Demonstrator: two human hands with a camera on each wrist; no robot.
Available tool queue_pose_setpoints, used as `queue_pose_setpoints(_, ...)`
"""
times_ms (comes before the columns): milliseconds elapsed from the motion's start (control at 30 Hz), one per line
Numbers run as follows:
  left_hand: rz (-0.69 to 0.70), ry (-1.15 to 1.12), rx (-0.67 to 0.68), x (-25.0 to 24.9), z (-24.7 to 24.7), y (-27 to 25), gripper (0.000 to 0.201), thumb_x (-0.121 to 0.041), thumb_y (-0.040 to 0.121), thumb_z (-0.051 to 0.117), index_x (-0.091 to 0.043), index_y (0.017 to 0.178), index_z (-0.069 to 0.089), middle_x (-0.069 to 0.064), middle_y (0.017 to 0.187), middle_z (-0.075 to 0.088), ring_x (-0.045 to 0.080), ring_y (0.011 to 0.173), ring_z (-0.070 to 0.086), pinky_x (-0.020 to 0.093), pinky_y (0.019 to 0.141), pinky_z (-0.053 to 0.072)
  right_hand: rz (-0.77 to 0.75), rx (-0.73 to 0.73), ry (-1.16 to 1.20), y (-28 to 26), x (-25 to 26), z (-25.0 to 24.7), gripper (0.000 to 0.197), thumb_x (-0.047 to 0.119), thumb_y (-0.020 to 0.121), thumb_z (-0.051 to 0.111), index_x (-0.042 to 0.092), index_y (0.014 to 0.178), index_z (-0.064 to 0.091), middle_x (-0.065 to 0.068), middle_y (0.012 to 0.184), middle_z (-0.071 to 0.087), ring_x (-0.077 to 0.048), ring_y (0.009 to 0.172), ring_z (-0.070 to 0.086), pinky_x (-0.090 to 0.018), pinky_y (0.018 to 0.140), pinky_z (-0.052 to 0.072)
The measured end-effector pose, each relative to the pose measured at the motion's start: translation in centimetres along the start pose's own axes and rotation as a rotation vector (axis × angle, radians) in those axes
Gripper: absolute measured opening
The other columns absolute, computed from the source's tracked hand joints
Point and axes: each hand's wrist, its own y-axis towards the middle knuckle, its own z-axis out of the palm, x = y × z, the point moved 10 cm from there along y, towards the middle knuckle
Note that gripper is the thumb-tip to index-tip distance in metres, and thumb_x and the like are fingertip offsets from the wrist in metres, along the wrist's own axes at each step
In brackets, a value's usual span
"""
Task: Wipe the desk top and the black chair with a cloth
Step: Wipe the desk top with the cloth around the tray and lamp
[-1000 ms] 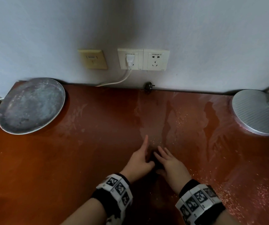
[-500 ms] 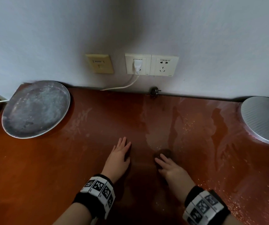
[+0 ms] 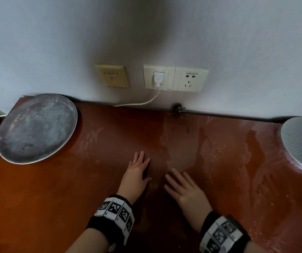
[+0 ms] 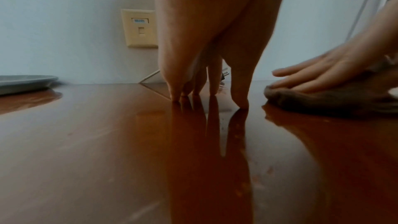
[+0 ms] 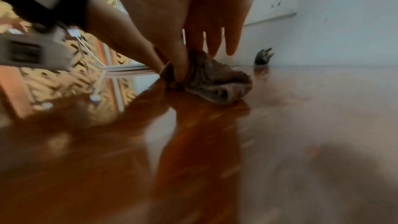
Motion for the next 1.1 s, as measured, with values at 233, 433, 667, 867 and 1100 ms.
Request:
queue_pose_setpoints(233, -0.03, -0.003, -0.001, 0.0, -0.1, 0.2, 0.072, -0.018, 0.092, 0.059, -0.025, 0.15, 0.017, -0.005, 0.158, -0.006, 0.013, 0.145, -0.011, 0.03, 0.117, 0.001, 0.483, 0.064, 0.071, 1.6, -8.0, -2.3, 0.064, -0.001, 0.091, 0.045, 0.017, 0.149, 0.024, -0.006, 0.158, 0.009, -0.033, 0.144, 0.014, -0.036, 0.106, 0.04)
queue_pose_setpoints(433, -0.031, 0.014, 0.045, -0.1, -0.3, 1.5, 0.071, -0.014, 0.091, 0.058, -0.023, 0.15, 0.02, -0.003, 0.159, -0.003, 0.017, 0.146, -0.008, 0.036, 0.119, 0.012, -0.046, 0.068, -0.019, 1.0, 2.9, 1.4, 0.051, 0.019, 0.075, 0.032, 0.02, 0.105, 0.073, -0.001, 0.121, 0.065, -0.029, 0.111, 0.061, -0.035, 0.079, 0.056)
queue_pose_setpoints(667, -0.07, 0.036, 0.071, 0.5, 0.0, 1.5, 0.085, -0.015, 0.084, 0.068, -0.027, 0.15, 0.017, -0.008, 0.159, -0.003, 0.017, 0.146, -0.003, 0.036, 0.116, 0.016, 0.39, 0.033, 0.002, 4.8, -10.2, -3.8, 0.066, -0.015, 0.079, 0.037, 0.004, 0.143, 0.034, -0.014, 0.154, 0.023, -0.036, 0.139, 0.028, -0.036, 0.098, 0.047)
queue_pose_setpoints(867, -0.075, 0.035, 0.062, -0.1, -0.9, 2.6, 0.09, -0.017, 0.083, 0.069, -0.022, 0.151, 0.011, -0.003, 0.158, -0.008, 0.015, 0.146, -0.009, 0.032, 0.117, 0.006, 0.113, 0.202, -0.037, 5.4, -2.0, 0.9, 0.059, 0.012, 0.086, 0.021, 0.004, 0.143, 0.036, -0.015, 0.153, 0.023, -0.041, 0.14, 0.016, -0.05, 0.109, 0.032)
queue_pose_setpoints(1100, -0.071, 0.055, 0.022, -1.2, -2.4, 3.6, 0.092, -0.022, 0.083, 0.071, -0.018, 0.152, 0.009, -0.001, 0.158, -0.012, 0.017, 0.145, -0.013, 0.032, 0.117, 0.0, 0.353, -0.033, 0.063, 7.7, -10.5, -3.6, 0.067, -0.005, 0.082, 0.034, 0.01, 0.147, 0.027, -0.006, 0.156, 0.017, -0.032, 0.142, 0.019, -0.038, 0.108, 0.037)
